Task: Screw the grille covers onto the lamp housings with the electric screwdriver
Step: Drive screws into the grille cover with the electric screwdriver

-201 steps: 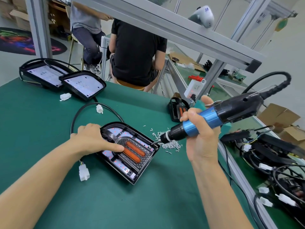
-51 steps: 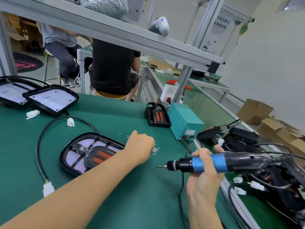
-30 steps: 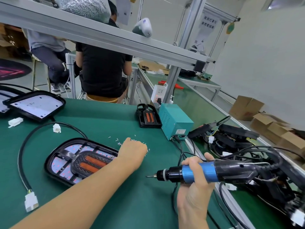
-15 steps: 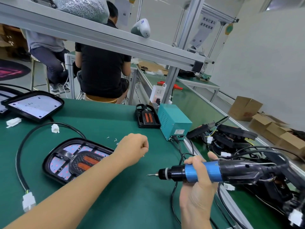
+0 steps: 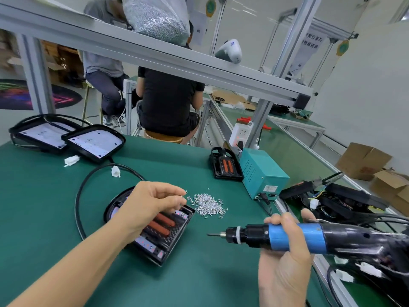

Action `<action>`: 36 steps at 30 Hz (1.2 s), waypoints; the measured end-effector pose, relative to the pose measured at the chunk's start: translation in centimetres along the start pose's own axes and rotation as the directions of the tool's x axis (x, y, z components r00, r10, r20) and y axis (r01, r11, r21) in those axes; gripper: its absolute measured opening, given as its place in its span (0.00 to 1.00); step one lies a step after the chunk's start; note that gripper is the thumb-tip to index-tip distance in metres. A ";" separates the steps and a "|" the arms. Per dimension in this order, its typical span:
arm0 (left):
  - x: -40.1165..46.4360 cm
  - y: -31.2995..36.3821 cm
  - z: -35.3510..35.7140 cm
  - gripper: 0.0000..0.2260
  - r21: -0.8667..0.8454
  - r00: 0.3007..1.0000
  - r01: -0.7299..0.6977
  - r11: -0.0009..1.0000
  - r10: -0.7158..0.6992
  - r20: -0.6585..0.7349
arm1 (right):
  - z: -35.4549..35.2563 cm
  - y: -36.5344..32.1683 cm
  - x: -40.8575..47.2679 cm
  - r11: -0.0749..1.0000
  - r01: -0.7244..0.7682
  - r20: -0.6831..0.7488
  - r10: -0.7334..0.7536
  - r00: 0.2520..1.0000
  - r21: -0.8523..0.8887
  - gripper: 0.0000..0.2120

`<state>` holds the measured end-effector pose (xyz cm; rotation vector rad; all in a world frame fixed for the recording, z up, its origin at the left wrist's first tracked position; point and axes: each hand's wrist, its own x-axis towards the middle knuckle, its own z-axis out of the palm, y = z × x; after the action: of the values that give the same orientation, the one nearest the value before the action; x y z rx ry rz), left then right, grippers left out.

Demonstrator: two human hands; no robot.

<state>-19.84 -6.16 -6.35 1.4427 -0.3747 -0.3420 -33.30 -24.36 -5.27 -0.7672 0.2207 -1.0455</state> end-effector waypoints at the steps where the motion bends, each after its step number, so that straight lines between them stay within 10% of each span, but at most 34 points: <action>1: -0.3 -0.1 -0.4 0.05 -0.001 1.000 -0.005 1.000 0.005 -0.011 | 0.2 0.1 -0.2 1.000 0.026 0.019 -0.026 0.999 0.017 0.17; 36: -3.3 -2.0 -6.4 0.07 -0.030 0.994 -0.103 0.994 0.102 -0.031 | 10.0 4.6 -3.0 0.986 -0.115 0.293 0.075 0.953 0.121 0.16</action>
<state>-19.91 0.80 -9.05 1.3905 -0.4156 -0.2425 -26.52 -15.96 -1.66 -0.7669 -0.0633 -0.8367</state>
